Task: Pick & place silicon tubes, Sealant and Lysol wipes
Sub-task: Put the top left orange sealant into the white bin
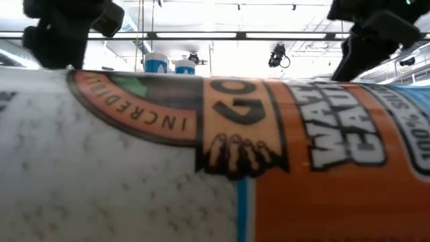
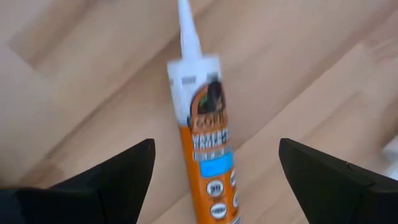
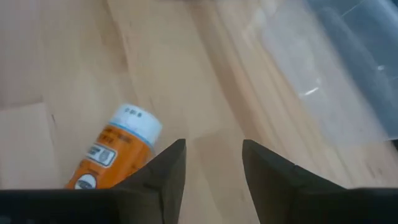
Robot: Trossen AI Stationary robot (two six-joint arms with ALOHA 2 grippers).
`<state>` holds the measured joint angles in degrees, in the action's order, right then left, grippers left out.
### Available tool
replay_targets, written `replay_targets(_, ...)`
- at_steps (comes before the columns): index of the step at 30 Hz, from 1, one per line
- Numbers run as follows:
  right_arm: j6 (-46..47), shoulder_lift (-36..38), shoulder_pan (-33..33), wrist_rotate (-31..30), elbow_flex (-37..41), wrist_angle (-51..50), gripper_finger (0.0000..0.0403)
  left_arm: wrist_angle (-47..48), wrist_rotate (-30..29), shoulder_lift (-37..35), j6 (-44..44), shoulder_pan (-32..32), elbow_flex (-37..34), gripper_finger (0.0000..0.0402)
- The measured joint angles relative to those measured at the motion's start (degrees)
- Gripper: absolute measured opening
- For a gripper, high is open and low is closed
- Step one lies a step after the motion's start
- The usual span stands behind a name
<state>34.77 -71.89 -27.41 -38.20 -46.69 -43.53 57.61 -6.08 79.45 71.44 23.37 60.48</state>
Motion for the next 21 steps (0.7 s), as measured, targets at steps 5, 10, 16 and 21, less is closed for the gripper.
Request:
replay_targets(5,-0.17,-0.1,-0.05,2.06,2.89,3.38,0.0162,-0.82,1.07,3.34,1.17,-0.05,-0.01,0.0348)
replay_targets(10,-0.23,-0.08,-0.59,4.26,3.01,5.11,0.0162,-1.29,2.45,4.99,3.47,1.16,-0.01,0.0348)
replay_targets(16,-5.79,-0.09,-0.21,5.51,3.01,8.83,0.0162,-1.91,2.43,4.97,8.3,4.78,-0.01,0.0348)
replay_targets(21,-10.28,-0.1,1.14,7.5,3.01,13.54,0.0162,-2.15,0.45,4.97,12.24,7.35,-0.01,0.0348)
